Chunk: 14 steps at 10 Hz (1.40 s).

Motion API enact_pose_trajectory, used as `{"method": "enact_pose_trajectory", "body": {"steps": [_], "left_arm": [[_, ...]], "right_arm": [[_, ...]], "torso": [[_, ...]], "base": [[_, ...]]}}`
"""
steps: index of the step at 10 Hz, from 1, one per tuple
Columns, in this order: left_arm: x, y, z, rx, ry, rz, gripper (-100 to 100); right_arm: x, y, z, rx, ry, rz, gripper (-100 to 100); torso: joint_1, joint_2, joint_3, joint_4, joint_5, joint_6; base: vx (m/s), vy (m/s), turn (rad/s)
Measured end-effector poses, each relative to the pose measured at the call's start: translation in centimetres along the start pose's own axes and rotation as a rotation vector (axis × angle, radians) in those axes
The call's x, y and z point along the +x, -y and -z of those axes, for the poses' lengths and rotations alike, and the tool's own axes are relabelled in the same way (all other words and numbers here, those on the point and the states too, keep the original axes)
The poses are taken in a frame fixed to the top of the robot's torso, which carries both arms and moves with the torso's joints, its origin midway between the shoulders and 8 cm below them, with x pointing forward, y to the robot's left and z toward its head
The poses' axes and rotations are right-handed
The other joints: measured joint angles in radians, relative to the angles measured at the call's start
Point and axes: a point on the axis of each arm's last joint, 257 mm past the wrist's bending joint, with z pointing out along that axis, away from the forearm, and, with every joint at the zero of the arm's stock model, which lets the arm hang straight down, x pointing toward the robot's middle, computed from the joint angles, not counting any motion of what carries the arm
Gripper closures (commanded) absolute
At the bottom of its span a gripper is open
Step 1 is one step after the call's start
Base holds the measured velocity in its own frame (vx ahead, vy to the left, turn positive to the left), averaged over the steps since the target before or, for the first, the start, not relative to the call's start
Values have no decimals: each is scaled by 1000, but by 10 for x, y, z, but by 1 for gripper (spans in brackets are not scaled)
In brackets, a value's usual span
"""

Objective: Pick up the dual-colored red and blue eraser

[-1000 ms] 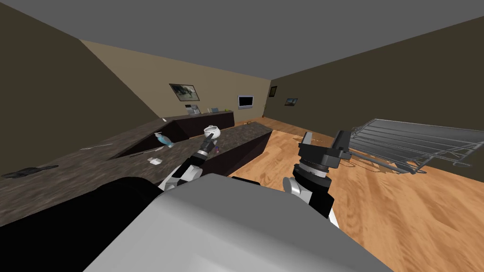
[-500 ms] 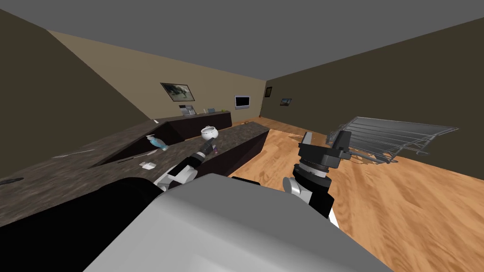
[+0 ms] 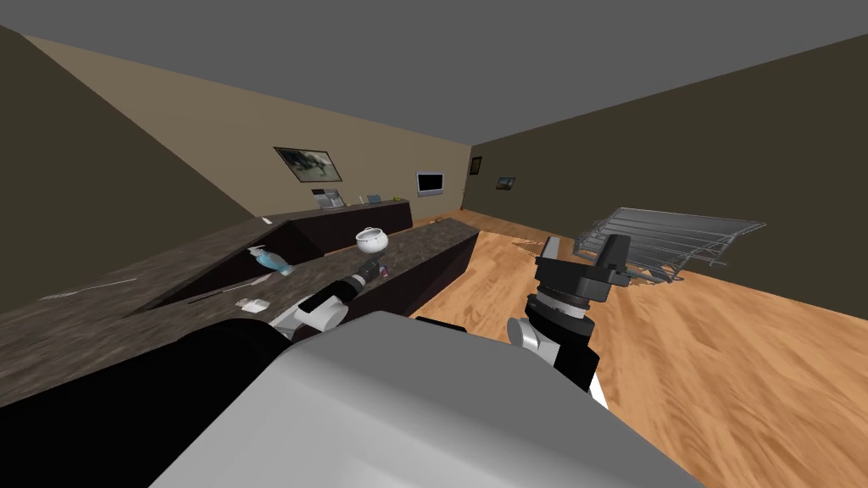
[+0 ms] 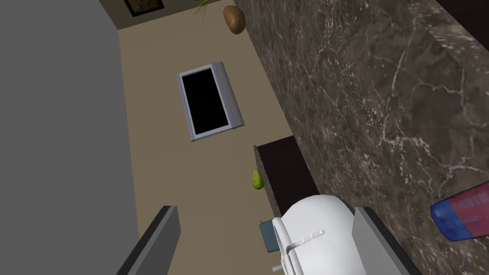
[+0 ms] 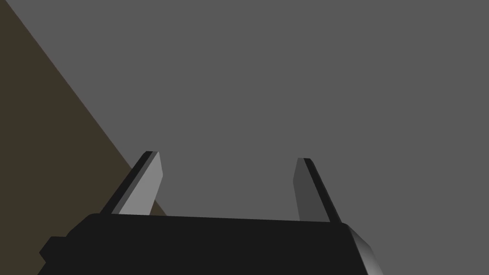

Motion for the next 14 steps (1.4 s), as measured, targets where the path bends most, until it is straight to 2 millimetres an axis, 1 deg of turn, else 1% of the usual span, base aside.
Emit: {"method": "enact_pose_trajectory", "body": {"steps": [2, 5, 6, 9, 14], "left_arm": [[-5, -17, 5, -74, -10, -13, -100], [-9, -48, 12, -188, -26, -36, -100], [-11, -55, 14, -220, -29, -43, -100], [-20, -84, 25, -334, -46, -67, -100], [-32, -120, 42, -502, -69, -107, -100]], "right_arm": [[0, 0, 0, 0, 0, 0, 0], [0, 0, 0, 0, 0, 0, 0], [0, 0, 0, 0, 0, 0, 0], [0, 0, 0, 0, 0, 0, 0], [0, 0, 0, 0, 0, 0, 0]], "torso": [[0, 0, 0, 0, 0, 0], [0, -1, 0, 0, 0, 0], [0, -1, 0, 0, 0, 0], [0, -1, -1, 0, 0, 0], [0, -2, -1, 0, 0, 0]], "base": [[2, 15, -91], [7, 15, -96], [11, 14, -123], [12, 13, -96], [18, 13, -100]]}}
